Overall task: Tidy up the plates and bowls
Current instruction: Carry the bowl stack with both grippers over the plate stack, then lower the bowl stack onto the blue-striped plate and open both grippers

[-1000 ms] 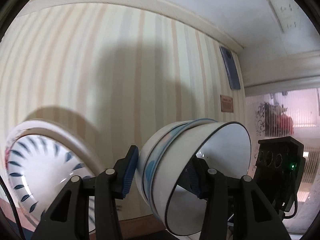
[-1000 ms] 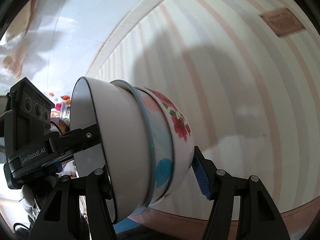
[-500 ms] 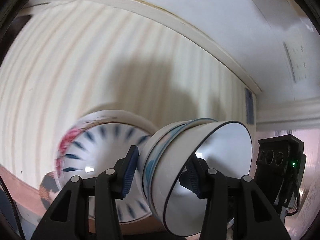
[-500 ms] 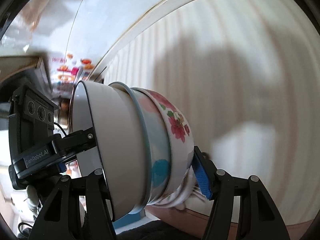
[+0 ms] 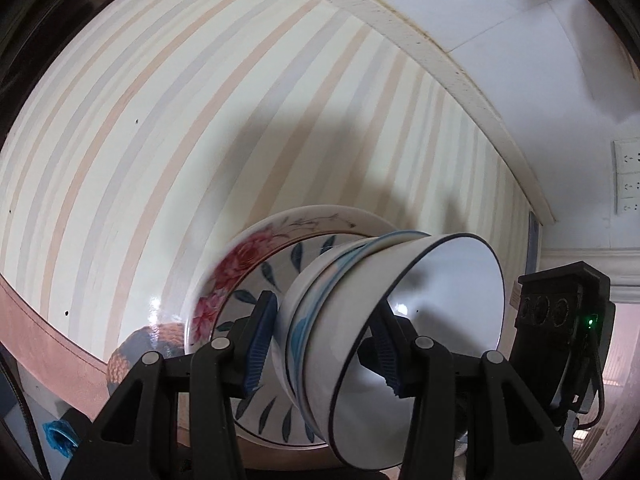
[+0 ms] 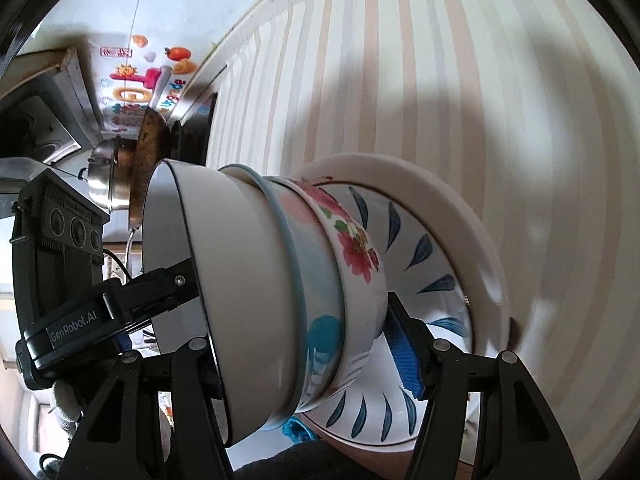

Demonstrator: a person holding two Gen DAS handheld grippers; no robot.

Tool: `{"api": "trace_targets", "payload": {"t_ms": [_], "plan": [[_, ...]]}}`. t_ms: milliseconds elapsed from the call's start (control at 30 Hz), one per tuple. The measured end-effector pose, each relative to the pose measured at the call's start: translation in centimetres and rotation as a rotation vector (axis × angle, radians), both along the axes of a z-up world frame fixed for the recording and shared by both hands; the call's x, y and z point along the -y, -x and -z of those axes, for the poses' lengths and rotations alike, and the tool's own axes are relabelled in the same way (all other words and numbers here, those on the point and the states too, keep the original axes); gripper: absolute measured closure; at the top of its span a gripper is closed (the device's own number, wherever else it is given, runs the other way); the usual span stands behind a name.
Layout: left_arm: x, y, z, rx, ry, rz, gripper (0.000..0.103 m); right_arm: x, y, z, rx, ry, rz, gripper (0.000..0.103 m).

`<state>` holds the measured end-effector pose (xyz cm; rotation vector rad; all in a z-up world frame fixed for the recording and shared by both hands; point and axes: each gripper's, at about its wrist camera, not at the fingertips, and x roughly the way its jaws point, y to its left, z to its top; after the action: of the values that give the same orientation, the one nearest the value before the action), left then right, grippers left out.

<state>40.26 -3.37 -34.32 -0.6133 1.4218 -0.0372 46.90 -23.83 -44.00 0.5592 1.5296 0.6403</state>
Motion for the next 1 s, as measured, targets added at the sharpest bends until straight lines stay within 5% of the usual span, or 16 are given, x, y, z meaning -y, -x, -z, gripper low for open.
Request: {"api": "trace_targets", "payload": {"t_ms": [633,767,967,1000], "plan": [[0.4,0.1,0.4,-0.006,-0.015,0.02,0.06,-1.0,-0.8,0.3,-0.015,0.05,-0.014,0.038],[0.6,0.2,-0.2,-0.008,-0.08,0.039,0.06,-1.0,-0.7,0.4,-0.035,0.057,-0.012,0.038],[0.5,1.0,-2.1,0.022,-0.191,0.055,0.057,-0.6,-0.6,-3.0,0.075,0.149,-0.026,0.03],[0.5,1.2,-2.4,0.029,-0.206,0.057,0.05,-0.5,-0.5,-4.0,0.105,0.177,-0.034,0.027]]}}
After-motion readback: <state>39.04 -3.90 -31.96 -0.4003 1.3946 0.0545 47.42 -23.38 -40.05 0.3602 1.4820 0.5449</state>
